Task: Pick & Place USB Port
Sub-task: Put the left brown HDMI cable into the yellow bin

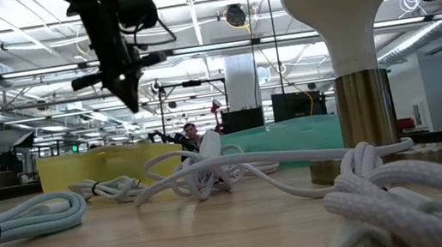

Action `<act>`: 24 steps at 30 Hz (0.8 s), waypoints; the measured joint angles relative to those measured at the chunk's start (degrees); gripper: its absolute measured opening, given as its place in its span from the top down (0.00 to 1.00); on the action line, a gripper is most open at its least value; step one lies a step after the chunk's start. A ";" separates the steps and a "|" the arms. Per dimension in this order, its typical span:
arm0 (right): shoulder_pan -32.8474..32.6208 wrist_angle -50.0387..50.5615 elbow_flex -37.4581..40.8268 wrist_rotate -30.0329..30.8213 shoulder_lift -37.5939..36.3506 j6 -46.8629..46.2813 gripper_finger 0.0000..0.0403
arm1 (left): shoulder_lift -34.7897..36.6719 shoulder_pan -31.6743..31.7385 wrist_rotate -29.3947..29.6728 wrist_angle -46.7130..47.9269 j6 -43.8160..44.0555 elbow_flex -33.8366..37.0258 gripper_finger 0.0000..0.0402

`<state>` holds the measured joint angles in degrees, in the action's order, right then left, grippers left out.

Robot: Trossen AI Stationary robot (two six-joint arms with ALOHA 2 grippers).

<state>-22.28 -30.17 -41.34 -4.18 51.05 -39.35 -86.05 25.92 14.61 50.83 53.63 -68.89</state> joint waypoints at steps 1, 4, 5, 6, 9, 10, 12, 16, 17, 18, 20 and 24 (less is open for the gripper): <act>0.00 0.00 0.00 0.19 0.00 0.04 0.85 | 0.13 -0.35 0.02 -1.25 0.02 -0.05 0.99; 0.00 -0.02 0.00 1.37 0.00 0.24 0.85 | -0.58 -0.40 -1.36 -1.43 -0.24 -0.06 1.00; 0.02 -0.02 0.00 1.39 0.00 0.34 0.85 | -1.31 -0.40 -2.05 -1.43 -0.68 -0.05 1.00; 0.02 0.00 0.00 1.39 0.02 0.37 0.85 | -2.08 -0.40 -3.15 -1.39 -1.21 -0.05 1.00; 0.02 -0.02 0.00 1.41 0.02 0.37 0.85 | -3.91 -0.81 -5.51 -1.09 -2.74 0.05 1.00; 0.01 -0.01 0.00 1.41 0.02 0.37 0.85 | -4.38 -1.06 -5.56 -1.09 -2.82 0.05 1.00; 0.00 0.00 0.00 1.41 0.02 0.06 0.85 | -4.85 -1.28 -5.81 -0.27 -2.95 0.05 1.00; -0.15 0.02 0.00 1.42 0.02 -0.44 0.85 | -4.61 -1.05 -5.20 0.91 -1.92 0.95 1.00; -0.38 0.00 0.00 1.50 0.02 -0.44 0.85 | -4.67 -0.83 -5.25 1.97 -1.53 1.43 1.00; -0.55 0.00 0.00 1.59 0.02 -0.41 0.85 | -4.77 -0.65 -5.64 3.30 -1.46 1.81 1.00; -0.98 0.02 0.00 2.46 0.02 -0.31 0.85 | -4.68 -0.20 -7.49 4.99 -2.03 2.85 1.00; -1.46 0.22 0.00 2.92 0.02 -0.04 0.85 | -4.72 -0.77 -8.61 5.11 -1.93 6.48 1.00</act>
<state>-23.74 -29.95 -41.34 -1.26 51.07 -39.40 -90.76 25.15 6.00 55.94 51.70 -62.40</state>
